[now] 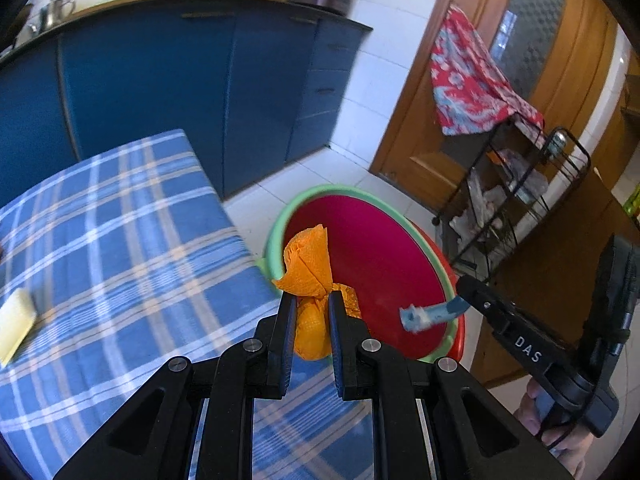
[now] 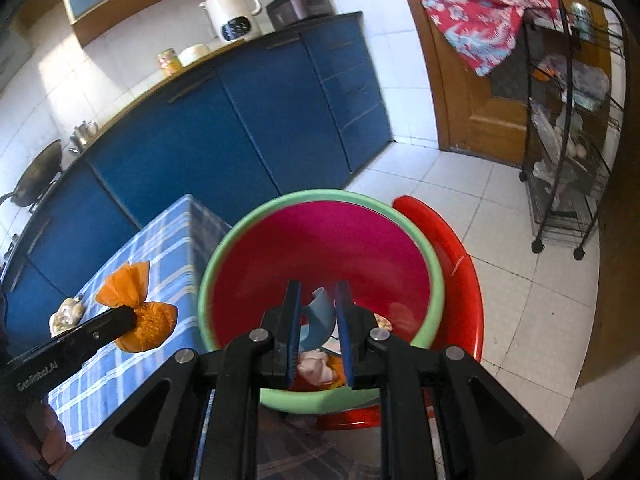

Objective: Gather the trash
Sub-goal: 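Open both tools over the red basin to drop both items, then move both open tools back over the table toward the paper ball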

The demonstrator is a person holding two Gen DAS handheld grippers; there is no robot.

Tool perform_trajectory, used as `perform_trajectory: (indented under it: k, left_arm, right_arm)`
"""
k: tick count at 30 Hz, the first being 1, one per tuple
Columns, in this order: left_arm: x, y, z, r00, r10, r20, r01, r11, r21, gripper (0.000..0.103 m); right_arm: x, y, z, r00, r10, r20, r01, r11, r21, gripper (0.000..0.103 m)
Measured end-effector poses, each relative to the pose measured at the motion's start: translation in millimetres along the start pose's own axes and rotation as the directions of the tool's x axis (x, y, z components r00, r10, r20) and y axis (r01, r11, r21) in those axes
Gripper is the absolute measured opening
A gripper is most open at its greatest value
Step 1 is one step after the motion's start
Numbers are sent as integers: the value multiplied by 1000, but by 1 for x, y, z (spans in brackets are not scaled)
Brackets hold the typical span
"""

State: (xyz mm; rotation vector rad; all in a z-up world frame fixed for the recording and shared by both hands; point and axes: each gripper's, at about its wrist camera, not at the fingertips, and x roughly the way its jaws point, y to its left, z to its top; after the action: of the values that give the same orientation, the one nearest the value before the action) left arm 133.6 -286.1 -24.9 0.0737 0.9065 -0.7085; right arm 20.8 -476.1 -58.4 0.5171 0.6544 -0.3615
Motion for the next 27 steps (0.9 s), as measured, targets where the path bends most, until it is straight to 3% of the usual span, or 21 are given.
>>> perform_trajectory:
  k: [8, 11, 13, 21, 24, 27]
  left_arm:
    - [25, -18, 8, 999, -19, -25, 20, 999, 32, 17]
    - [31, -23, 11, 1000, -16, -26, 17, 999, 46, 26]
    - [32, -24, 12, 1000, -15, -24, 16, 999, 45, 40]
    - [24, -19, 11, 1000, -1, -11, 1, 1000, 27, 41]
    - [14, -10, 8, 1000, 1, 0, -1, 1000, -4, 41]
    - [4, -1, 5, 1000, 8, 9, -8, 1000, -27, 41]
  right_arm:
    - [10, -16, 1, 1000, -4, 4, 4, 999, 39, 30]
    - [8, -22, 1, 1000, -7, 12, 7, 999, 50, 30]
    - [5, -25, 1, 1000, -8, 19, 7, 998, 55, 31]
    - [-8, -24, 0, 999, 5, 38, -8, 998, 57, 31]
    - [-13, -18, 1, 999, 5, 44, -6, 999, 42, 39]
    - [-19, -9, 1, 999, 6, 52, -7, 1000, 21, 39]
